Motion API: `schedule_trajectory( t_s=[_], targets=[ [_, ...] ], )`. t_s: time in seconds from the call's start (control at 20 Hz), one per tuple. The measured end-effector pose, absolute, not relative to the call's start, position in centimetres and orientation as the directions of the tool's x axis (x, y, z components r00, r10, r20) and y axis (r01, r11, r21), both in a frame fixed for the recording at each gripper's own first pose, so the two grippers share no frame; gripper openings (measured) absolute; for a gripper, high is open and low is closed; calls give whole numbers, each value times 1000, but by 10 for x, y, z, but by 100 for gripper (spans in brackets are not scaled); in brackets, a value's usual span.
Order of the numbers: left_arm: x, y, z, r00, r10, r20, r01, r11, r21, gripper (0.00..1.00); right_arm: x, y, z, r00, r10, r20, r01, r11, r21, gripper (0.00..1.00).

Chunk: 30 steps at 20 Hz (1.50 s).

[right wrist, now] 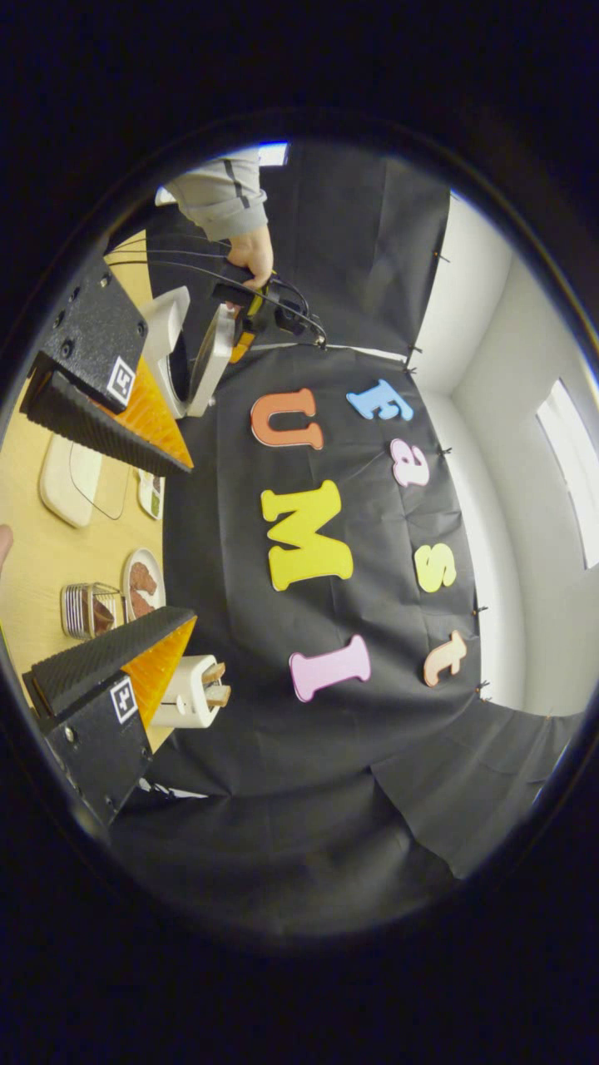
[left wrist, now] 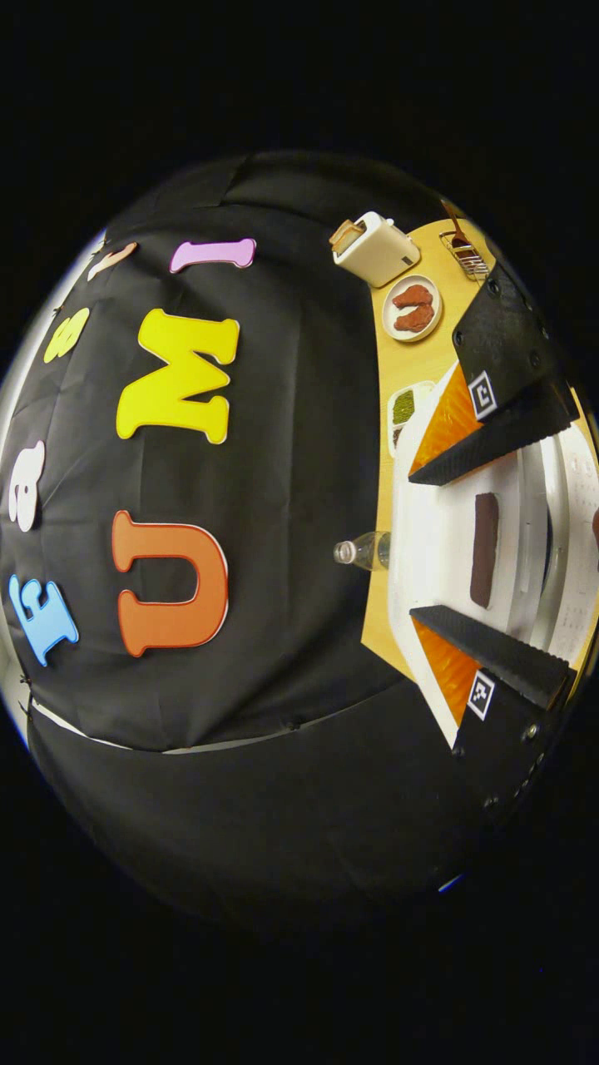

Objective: Close the left gripper, press the button to open the rice cooker; take a wooden spoon from the chopstick holder with the right hand, scoop a spoonful of rice and pour it into the rice cooker, then put the wooden spoon back into the chopstick holder.

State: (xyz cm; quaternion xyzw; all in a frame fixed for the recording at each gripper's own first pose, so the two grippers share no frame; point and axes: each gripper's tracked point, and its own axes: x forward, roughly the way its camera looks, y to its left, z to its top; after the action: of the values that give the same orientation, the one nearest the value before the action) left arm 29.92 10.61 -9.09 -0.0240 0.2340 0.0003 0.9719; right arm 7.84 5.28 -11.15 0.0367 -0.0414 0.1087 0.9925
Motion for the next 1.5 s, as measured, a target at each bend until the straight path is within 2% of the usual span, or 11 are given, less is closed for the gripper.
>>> schedule_trajectory(
  t_s=[0.3, 0.35, 0.45, 0.55, 0.6, 0.65, 0.9, 1.05, 1.1, 1.15, 1.5],
  targets=[
    [277, 108, -118, 850, 21, -527, -25, 1000, 0, 96, 80, 56, -123, 973, 225, 50, -229, 969, 95, 100],
    [273, 108, -127, 833, 24, -553, -32, 999, -5, 96, 81, 54, -122, 975, 216, 55, -221, 970, 101, 96],
    [266, 105, -140, 803, 19, -596, -37, 999, -18, 100, 82, 55, -122, 976, 209, 60, -215, 970, 111, 96],
    [256, 104, -155, 790, 7, -614, -33, 999, -30, 96, 82, 60, -124, 973, 223, 51, -228, 967, 117, 96],
    [252, 104, -162, 786, 3, -619, -32, 999, -36, 96, 82, 62, -126, 973, 228, 45, -232, 965, 122, 100],
    [251, 103, -164, 792, -1, -610, -28, 999, -37, 96, 82, 64, -129, 972, 231, 38, -234, 964, 126, 96],
    [237, 100, -164, 808, -9, -590, -8, 1000, -25, 97, 88, 79, -139, 967, 255, -22, -252, 962, 104, 100],
    [236, 99, -167, 832, -12, -555, 5, 1000, -15, 97, 88, 88, -139, 965, 261, -20, -258, 962, 93, 100],
    [235, 99, -167, 841, -16, -541, 8, 1000, -18, 97, 87, 91, -140, 964, 263, -21, -260, 961, 95, 96],
    [235, 99, -167, 852, -22, -523, 13, 1000, -21, 97, 87, 92, -139, 964, 264, -17, -261, 960, 102, 100],
    [234, 102, -166, 917, -20, -398, 14, 1000, -16, 97, 87, 100, -134, 965, 263, -10, -261, 962, 77, 100]
  ],
)
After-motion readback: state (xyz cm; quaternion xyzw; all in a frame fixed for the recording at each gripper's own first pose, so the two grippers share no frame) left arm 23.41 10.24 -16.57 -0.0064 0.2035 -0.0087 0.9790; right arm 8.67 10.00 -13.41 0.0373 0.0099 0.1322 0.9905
